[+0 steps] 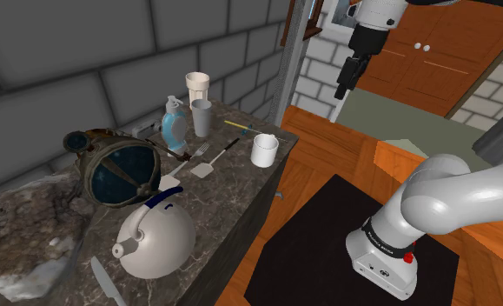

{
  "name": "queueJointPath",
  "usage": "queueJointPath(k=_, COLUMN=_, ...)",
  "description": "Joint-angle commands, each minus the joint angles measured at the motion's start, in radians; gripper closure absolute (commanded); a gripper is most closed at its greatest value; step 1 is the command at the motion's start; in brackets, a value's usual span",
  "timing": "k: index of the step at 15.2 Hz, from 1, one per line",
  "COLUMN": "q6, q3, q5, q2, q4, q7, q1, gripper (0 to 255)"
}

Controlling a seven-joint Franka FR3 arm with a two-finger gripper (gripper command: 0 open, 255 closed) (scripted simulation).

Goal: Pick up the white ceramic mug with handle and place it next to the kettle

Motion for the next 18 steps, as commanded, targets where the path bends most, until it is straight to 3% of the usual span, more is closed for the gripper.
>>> queueJointPath(k=1, q6=0.0, q3=0.0, q5=0.0, q2=0.0, q4=0.0, q7=0.0, q1=0.0, gripper=0)
queueJointPath(k=10, q6=0.36, q3=0.052, q5=0.029, q2=0.132, q4=-0.18, q7=0.07, q1=0.016, gripper=0)
queueJointPath(k=18, q6=0.689, q3=0.1, q5=0.037, q2=0.367, q4=-0.234, q7=0.136, q1=0.027, gripper=0)
